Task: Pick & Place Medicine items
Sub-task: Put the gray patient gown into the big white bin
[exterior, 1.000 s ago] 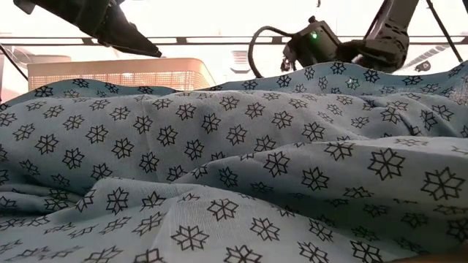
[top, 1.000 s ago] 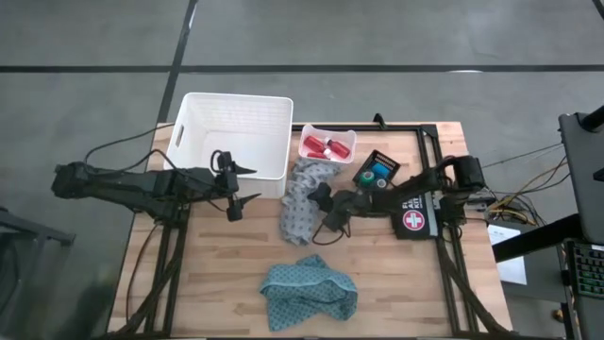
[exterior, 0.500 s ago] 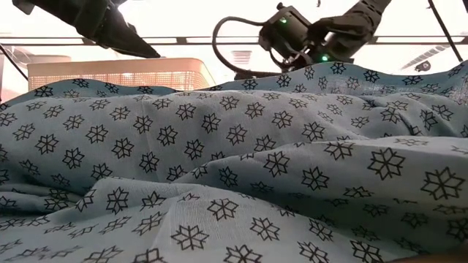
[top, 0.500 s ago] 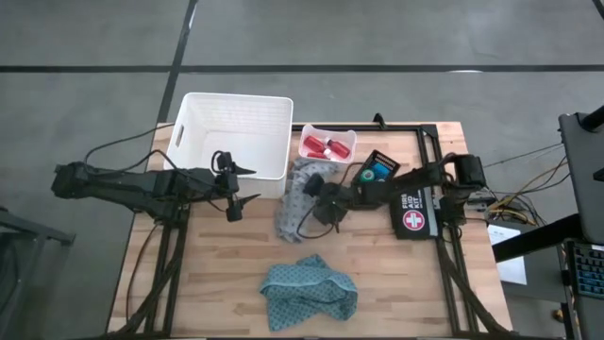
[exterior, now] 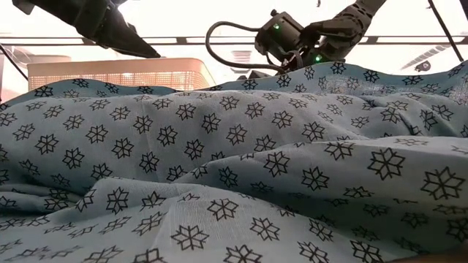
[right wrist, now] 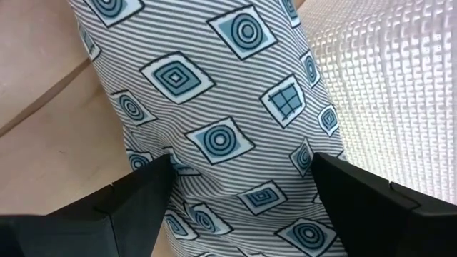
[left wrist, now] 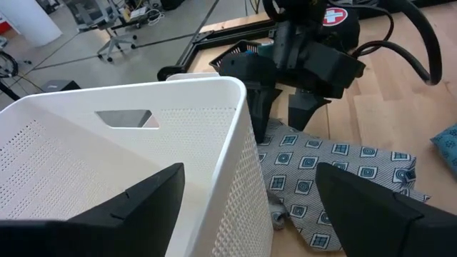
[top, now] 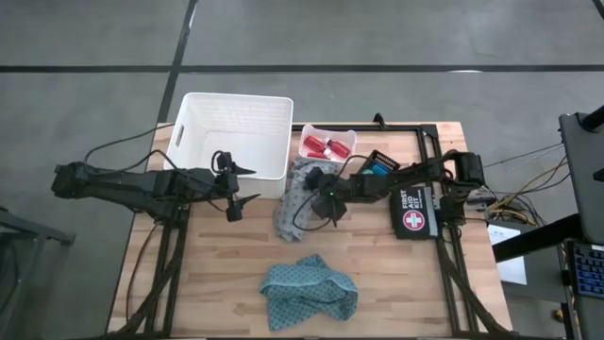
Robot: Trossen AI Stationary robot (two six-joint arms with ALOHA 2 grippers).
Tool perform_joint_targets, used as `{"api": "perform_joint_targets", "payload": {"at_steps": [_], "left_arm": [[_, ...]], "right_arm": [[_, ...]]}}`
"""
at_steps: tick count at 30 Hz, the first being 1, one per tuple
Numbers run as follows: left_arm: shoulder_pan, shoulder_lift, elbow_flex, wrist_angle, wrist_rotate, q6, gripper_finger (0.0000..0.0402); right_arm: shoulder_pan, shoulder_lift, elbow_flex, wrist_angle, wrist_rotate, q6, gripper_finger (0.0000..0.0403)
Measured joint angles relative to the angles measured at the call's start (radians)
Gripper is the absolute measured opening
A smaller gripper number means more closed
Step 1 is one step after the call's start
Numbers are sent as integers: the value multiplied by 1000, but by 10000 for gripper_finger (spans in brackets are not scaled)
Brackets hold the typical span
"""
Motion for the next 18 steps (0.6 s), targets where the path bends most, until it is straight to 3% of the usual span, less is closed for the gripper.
{"api": "perform_joint_targets", "payload": {"at_steps": [13, 18], "left_arm": [[0, 0, 0, 0, 0, 0, 321], [0, 0, 0, 0, 0, 0, 318]], "right_arm": [[1, 0, 0, 6, -47, 36, 331], [3, 0, -1, 52, -51, 94, 356]]}}
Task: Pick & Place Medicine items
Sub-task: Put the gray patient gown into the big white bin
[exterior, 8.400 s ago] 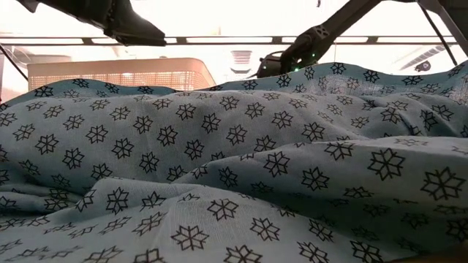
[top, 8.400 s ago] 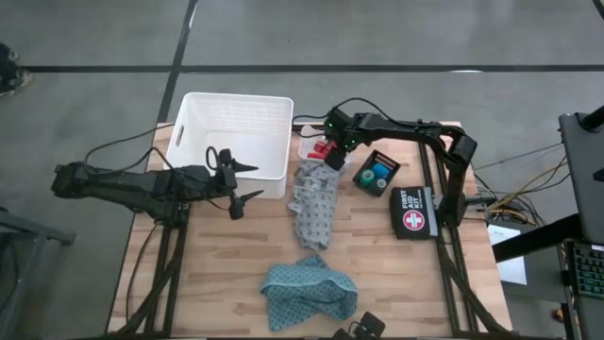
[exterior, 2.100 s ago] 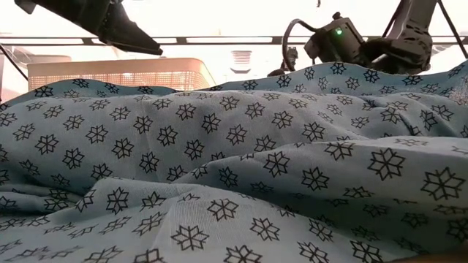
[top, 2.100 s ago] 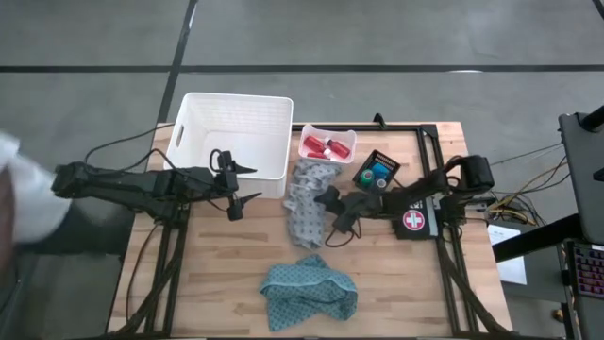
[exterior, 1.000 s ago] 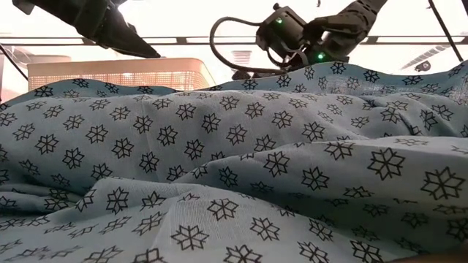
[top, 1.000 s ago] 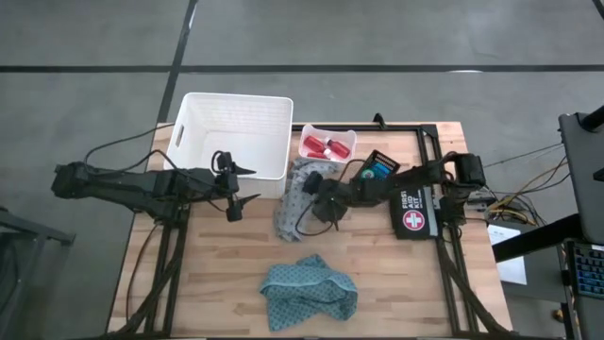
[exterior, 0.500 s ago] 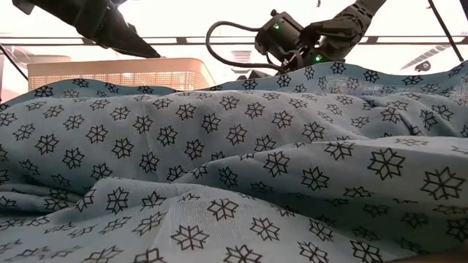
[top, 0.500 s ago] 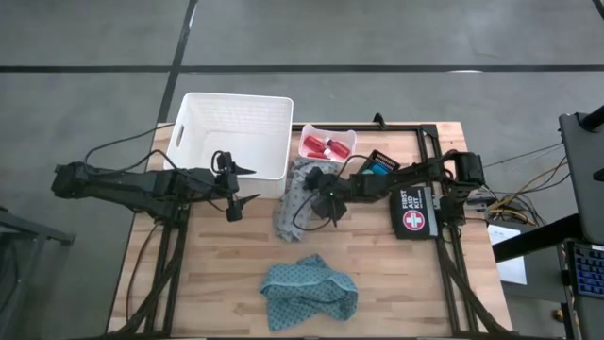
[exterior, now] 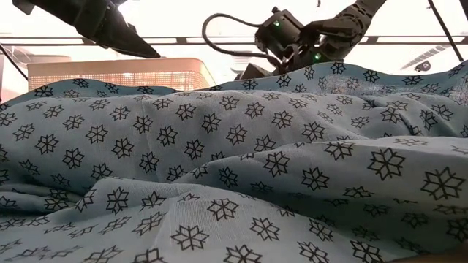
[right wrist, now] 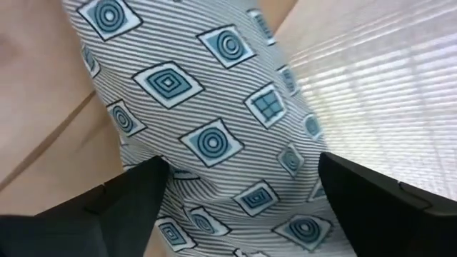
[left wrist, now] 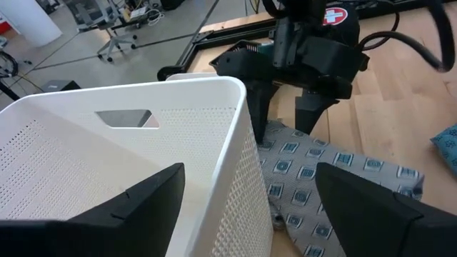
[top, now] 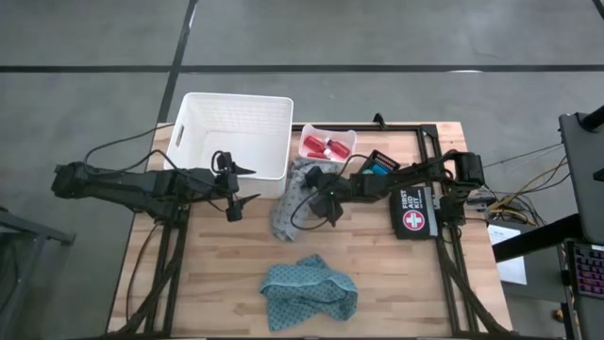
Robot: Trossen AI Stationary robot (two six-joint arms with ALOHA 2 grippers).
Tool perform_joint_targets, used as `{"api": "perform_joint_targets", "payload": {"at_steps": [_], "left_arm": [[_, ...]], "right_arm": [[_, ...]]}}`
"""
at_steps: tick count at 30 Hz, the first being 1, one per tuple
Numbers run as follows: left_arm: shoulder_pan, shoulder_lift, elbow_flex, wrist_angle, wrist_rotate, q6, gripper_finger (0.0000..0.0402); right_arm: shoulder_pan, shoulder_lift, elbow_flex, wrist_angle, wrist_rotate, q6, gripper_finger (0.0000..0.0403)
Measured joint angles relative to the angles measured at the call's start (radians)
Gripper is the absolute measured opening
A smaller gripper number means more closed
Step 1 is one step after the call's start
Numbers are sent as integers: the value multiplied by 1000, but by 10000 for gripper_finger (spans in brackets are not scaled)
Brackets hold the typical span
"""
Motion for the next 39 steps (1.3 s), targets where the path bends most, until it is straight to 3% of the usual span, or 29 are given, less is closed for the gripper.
{"api": "perform_joint_targets", "payload": {"at_steps": [6, 12, 22, 39], "left_arm": [[0, 0, 0, 0, 0, 0, 317], [0, 0, 0, 0, 0, 0, 319], [0, 0, 0, 0, 0, 0, 319], [0, 0, 0, 0, 0, 0, 320]], "right_arm": [[2, 0, 0, 57, 0, 154, 382], [2, 0, 0, 60, 8, 327, 384], [2, 0, 0, 63, 8, 254, 384], [4, 0, 0, 62, 9, 261, 384]]}}
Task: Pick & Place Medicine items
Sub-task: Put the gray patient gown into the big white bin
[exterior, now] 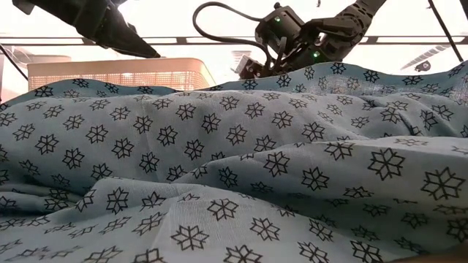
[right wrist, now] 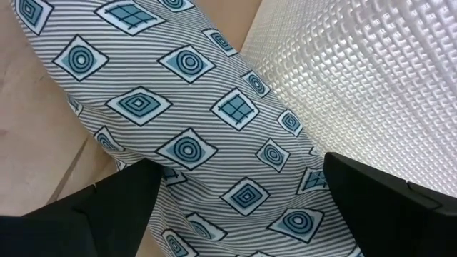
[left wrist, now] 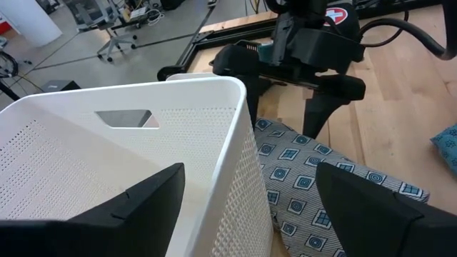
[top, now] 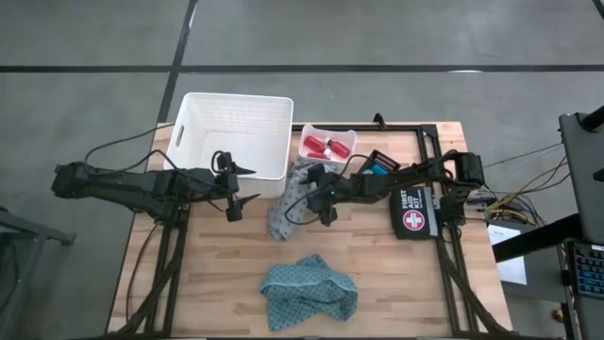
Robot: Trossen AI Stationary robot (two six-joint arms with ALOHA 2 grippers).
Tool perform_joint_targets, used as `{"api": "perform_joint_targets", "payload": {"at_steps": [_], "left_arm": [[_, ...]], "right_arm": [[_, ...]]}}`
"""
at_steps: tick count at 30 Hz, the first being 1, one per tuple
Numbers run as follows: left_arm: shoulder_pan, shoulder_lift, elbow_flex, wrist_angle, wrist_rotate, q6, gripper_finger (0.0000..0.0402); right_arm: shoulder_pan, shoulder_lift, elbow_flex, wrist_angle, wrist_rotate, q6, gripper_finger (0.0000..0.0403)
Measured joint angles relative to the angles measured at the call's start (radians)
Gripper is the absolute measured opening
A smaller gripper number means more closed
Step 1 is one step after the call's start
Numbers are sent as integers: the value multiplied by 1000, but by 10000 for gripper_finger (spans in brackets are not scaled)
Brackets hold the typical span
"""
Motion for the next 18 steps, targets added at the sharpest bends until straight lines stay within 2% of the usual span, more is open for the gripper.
{"api": "perform_joint_targets", "payload": {"at_steps": [14, 18], "left_arm": [[0, 0, 0, 0, 0, 0, 320], [0, 0, 0, 0, 0, 0, 320]], "right_arm": [[2, 0, 0, -4, 1, 43, 400], [14, 0, 0, -4, 2, -50, 400]]}}
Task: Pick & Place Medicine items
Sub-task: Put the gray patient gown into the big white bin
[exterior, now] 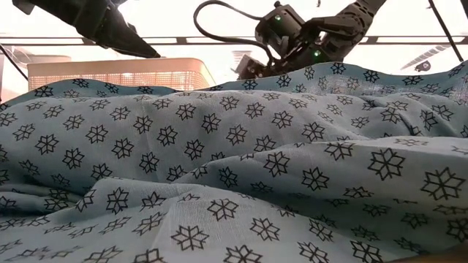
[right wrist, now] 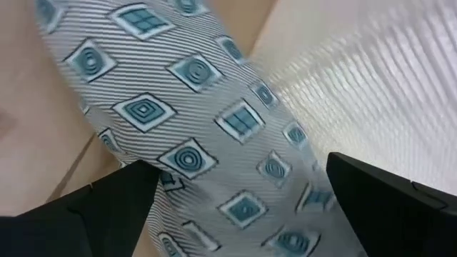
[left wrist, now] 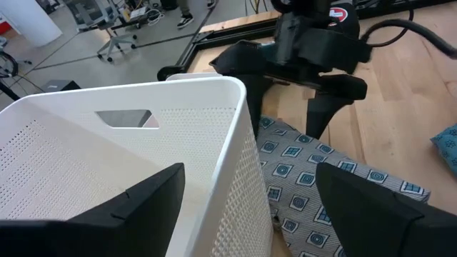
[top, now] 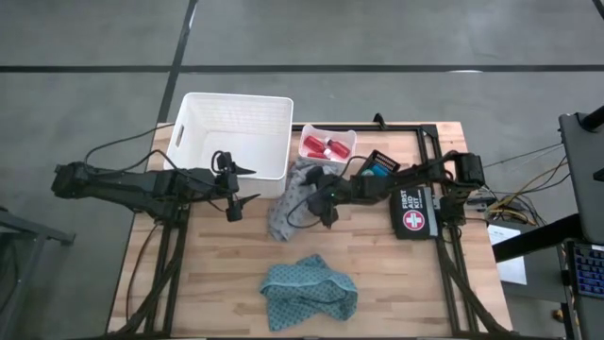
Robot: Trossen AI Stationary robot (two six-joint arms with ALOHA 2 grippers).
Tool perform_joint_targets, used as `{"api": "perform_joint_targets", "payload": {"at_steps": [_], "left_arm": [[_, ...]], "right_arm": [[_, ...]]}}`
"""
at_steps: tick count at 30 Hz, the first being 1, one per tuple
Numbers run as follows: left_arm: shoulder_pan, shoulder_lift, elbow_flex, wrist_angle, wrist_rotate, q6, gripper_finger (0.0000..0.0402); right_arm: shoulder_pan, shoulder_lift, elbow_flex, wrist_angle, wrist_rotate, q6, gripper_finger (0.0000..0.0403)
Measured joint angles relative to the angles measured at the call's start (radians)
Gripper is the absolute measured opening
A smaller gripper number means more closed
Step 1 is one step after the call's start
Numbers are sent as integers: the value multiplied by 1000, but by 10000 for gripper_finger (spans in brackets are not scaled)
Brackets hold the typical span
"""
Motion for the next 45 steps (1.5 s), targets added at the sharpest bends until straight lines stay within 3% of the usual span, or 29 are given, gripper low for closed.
{"api": "perform_joint_targets", "payload": {"at_steps": [7, 32, 38, 45], "left_arm": [[0, 0, 0, 0, 0, 0, 320], [0, 0, 0, -1, 0, 0, 320], [0, 0, 0, -9, 0, 0, 320], [0, 0, 0, -14, 0, 0, 320]], "right_arm": [[32, -3, 0, -32, 1, -226, 400], [32, 40, -5, 15, -59, -145, 400], [32, 144, 1, 141, 18, -226, 400], [30, 198, 55, 161, 53, -220, 400]]}}
